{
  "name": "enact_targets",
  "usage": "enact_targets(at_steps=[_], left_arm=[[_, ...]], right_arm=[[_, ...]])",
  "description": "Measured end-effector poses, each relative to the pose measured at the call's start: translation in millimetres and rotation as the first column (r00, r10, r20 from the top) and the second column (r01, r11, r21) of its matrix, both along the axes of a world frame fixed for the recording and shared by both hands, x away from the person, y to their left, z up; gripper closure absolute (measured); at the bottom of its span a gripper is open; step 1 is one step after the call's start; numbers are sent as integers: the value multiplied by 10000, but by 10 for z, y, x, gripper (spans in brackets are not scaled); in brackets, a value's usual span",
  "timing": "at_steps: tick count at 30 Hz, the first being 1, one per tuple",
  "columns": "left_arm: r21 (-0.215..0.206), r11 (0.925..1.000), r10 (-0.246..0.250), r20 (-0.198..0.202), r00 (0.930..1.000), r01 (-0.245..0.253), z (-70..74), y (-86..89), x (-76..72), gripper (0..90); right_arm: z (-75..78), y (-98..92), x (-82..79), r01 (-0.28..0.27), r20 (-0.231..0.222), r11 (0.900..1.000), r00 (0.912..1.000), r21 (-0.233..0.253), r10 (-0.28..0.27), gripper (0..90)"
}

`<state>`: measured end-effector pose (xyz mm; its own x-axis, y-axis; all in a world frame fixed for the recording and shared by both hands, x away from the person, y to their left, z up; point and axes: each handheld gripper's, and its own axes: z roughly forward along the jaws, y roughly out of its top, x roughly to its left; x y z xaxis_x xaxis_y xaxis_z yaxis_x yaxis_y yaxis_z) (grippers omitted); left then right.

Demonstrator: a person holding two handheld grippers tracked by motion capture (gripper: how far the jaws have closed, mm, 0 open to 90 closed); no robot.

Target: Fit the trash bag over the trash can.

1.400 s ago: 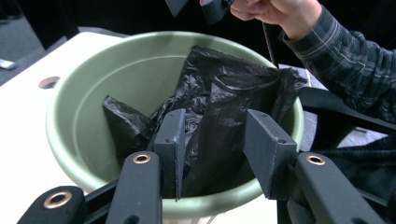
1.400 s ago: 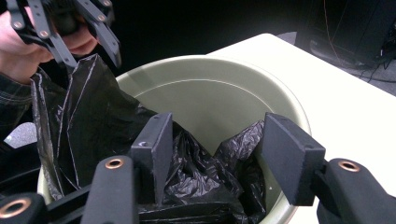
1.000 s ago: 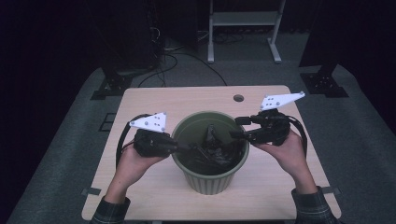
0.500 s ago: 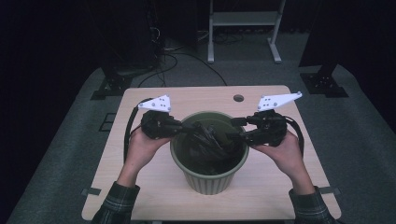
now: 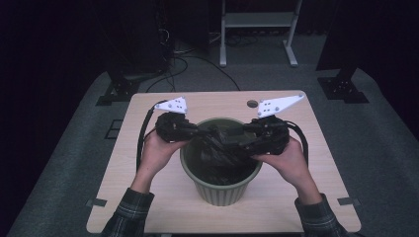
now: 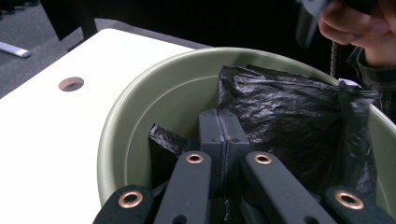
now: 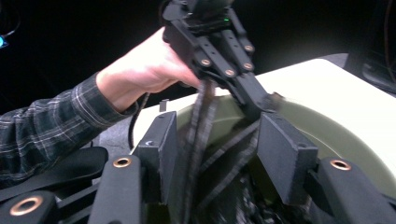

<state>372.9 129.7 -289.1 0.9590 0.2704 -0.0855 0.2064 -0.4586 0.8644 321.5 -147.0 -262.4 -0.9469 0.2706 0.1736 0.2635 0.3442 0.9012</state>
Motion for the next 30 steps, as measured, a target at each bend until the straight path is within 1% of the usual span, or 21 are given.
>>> enact_targets(at_steps=[1,3,5,6,7,8,9,10,11,14,15,16,17,18,19,22,23,24,25,26,30], left_arm=[[21,10000,7,15,10000,-7,0,0,2,900],[-17,10000,28,-19,10000,-28,0,5,6,900],[-84,10000,52,-1,10000,-52,2,14,7,900],[-101,9999,53,-22,10000,-53,3,19,7,900],[-95,9999,69,5,10000,-69,7,25,7,900],[-105,9999,85,22,10000,-84,10,33,5,900],[-104,9999,88,27,10000,-87,15,42,2,900],[-138,9998,138,72,9999,-137,21,55,-4,900],[-175,9997,177,85,9998,-176,29,75,-11,900],[-299,9988,383,203,9991,-377,59,184,-22,900],[-299,9988,383,203,9991,-377,59,184,-22,900],[-282,9985,471,241,9986,-465,66,217,-26,900],[-297,9982,524,249,9983,-516,74,253,-30,900],[-363,9972,666,302,9973,-655,87,323,-47,900],[-363,9972,666,302,9973,-655,87,323,-47,900],[-509,9942,963,368,9947,-944,115,485,-92,900],[-509,9942,963,368,9947,-944,115,485,-92,900],[-649,9921,1105,420,9930,-1077,131,580,-124,900],[-649,9921,1105,420,9930,-1077,131,580,-124,900],[-676,9913,1159,434,9923,-1128,135,609,-137,900],[-791,9873,1418,501,9886,-1376,131,790,-220,900]], right_arm=[[0,0,0,0,0,10000,10000,0,0,470],[-21,98,4,-229,-44,9996,9997,-150,228,500],[-32,126,5,-289,-76,9993,9996,-221,287,514],[-59,173,13,-358,-137,9985,9993,-406,353,583],[-59,173,13,-358,-137,9985,9993,-406,353,583],[-82,198,7,-435,-84,9974,9990,-582,431,700],[-82,198,7,-435,-84,9974,9990,-582,431,700],[-91,194,-10,-472,4,9960,9989,-753,473,813],[-91,194,-10,-472,4,9960,9989,-753,473,813],[-97,129,-36,-468,147,9940,9987,-985,484,894],[-97,129,-36,-468,147,9940,9987,-985,484,894],[-95,70,-41,-408,175,9941,9989,-1005,427,896],[-95,70,-41,-408,175,9941,9989,-1005,427,896],[-96,5,-44,-358,245,9944,9990,-997,384,897],[-96,5,-44,-358,245,9944,9990,-997,384,897],[-112,-135,-53,-186,233,9954,9995,-942,208,897],[-115,-171,-56,-144,219,9956,9996,-931,165,897],[-118,-206,-58,-119,242,9958,9996,-908,141,897],[-118,-206,-58,-119,242,9958,9996,-908,141,897],[-119,-252,-64,-46,246,9959,9997,-900,68,897],[-123,-420,-75,264,270,9960,9993,-858,-241,897]])
